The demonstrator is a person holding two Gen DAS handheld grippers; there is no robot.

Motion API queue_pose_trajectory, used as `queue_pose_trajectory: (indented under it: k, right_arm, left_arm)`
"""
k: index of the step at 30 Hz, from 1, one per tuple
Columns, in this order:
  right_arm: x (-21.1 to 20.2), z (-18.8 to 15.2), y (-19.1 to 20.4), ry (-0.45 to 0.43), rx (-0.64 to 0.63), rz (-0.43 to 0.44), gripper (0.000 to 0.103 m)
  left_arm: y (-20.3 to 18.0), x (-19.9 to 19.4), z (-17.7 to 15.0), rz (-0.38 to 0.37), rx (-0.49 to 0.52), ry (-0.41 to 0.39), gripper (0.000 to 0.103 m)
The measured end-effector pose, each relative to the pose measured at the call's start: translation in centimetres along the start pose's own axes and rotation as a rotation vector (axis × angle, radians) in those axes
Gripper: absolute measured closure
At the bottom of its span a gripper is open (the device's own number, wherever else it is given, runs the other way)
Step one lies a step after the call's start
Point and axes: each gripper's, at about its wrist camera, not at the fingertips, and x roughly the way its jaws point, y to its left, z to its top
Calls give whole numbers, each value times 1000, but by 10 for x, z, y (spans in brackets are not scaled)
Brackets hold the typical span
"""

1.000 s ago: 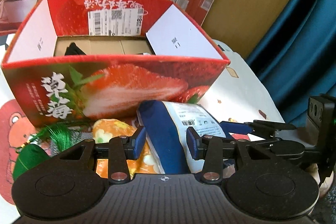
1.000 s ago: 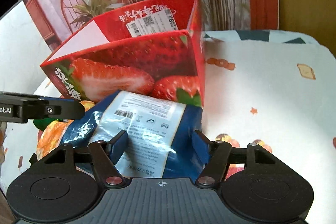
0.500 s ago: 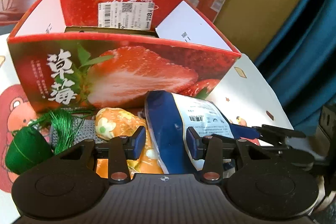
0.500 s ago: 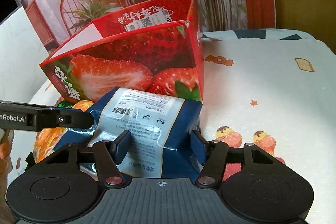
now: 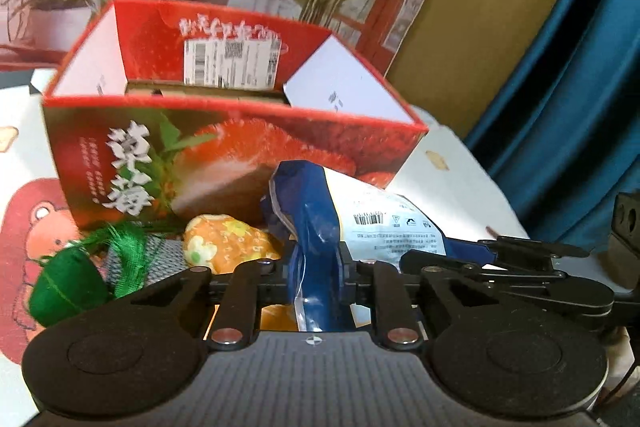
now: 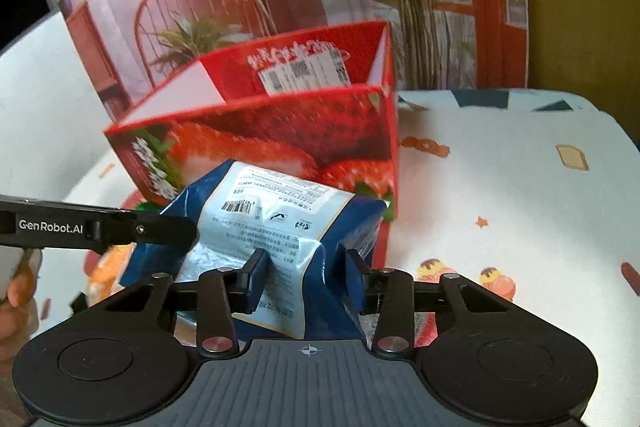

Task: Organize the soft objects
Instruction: 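Lift the snack bag with both grippers over the red box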

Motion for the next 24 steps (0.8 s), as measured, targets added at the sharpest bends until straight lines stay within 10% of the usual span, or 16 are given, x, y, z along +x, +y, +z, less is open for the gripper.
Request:
queue_pose_trajectory:
  k: [24]
  right_arm:
    - [-2, 132, 71, -186, -287, 52, 67]
  left_arm:
    - [17, -55, 88, 80, 27, -251, 84]
